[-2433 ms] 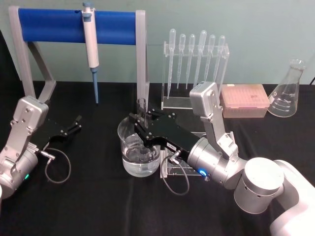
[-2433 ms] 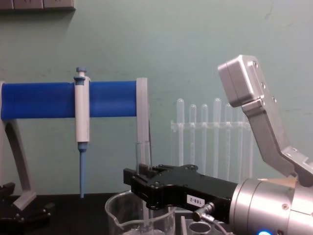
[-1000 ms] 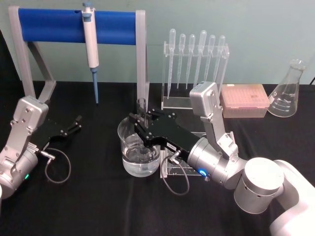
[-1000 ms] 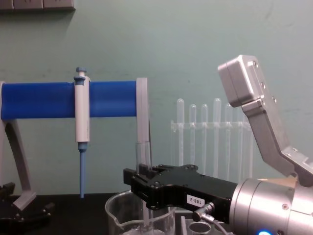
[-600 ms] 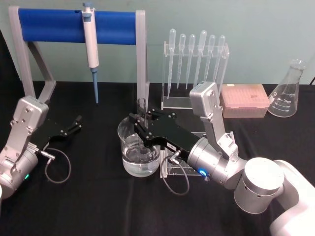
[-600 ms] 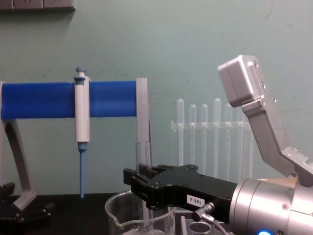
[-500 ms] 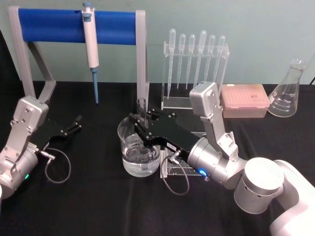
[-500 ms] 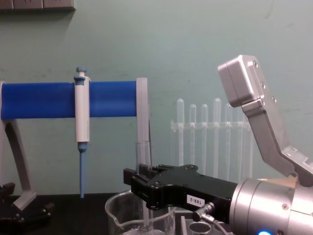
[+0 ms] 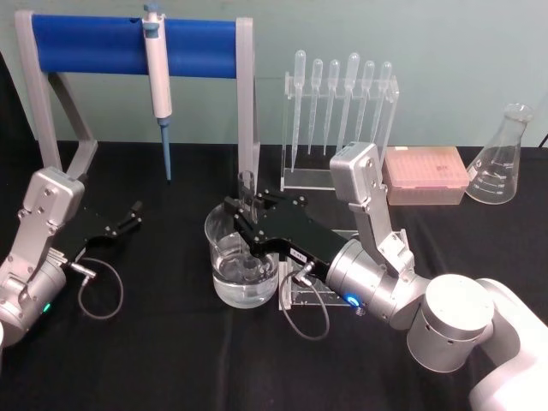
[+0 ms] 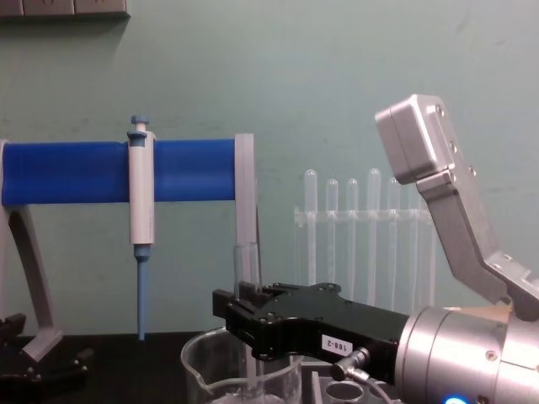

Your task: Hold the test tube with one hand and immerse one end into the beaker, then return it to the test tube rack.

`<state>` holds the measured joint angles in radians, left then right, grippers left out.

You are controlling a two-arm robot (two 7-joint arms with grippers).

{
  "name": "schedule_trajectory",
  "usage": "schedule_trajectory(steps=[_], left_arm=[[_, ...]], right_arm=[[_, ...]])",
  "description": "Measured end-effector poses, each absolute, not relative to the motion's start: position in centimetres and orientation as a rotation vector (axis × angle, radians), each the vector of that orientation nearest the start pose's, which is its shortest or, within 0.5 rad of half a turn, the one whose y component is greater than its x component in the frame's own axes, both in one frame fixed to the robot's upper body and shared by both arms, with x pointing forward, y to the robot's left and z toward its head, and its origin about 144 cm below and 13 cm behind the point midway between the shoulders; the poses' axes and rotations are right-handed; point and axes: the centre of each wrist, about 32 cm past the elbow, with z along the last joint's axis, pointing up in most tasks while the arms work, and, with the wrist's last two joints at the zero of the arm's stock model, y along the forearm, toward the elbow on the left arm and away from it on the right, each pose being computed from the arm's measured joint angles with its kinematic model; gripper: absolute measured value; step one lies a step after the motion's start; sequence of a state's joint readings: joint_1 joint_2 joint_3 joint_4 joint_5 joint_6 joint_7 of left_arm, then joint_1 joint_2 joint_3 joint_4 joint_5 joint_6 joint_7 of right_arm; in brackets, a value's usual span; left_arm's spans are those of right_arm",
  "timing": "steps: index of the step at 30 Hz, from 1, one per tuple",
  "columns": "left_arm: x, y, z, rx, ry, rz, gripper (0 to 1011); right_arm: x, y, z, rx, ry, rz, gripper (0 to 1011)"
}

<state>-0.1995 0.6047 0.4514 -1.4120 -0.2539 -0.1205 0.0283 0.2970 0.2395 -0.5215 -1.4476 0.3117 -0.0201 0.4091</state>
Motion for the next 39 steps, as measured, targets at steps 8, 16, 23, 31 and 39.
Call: schedule_trajectory(steps=[8,16,23,31,39], left_arm=[[48.86,30.96,113.98,0.304,-0.285,1.248,1000],[48.86,30.96,113.98,0.304,-0.285,1.248,1000],[48.86,30.97,113.98,0.304,-0.285,1.248,1000],[48.86,30.97,113.98,0.304,-0.285,1.248,1000],[48.86,30.97,113.98,0.304,-0.285,1.248,1000]], right_arm=[[50.78,-15.0,117.3,0.007,-0.06,-0.693,226],[50.78,-15.0,117.3,0.007,-0.06,-0.693,225],[50.78,-15.0,117.3,0.007,-0.06,-0.693,225],[50.78,-15.0,117.3,0.007,-0.06,-0.693,225],[50.78,-15.0,117.3,0.007,-0.06,-0.693,225]])
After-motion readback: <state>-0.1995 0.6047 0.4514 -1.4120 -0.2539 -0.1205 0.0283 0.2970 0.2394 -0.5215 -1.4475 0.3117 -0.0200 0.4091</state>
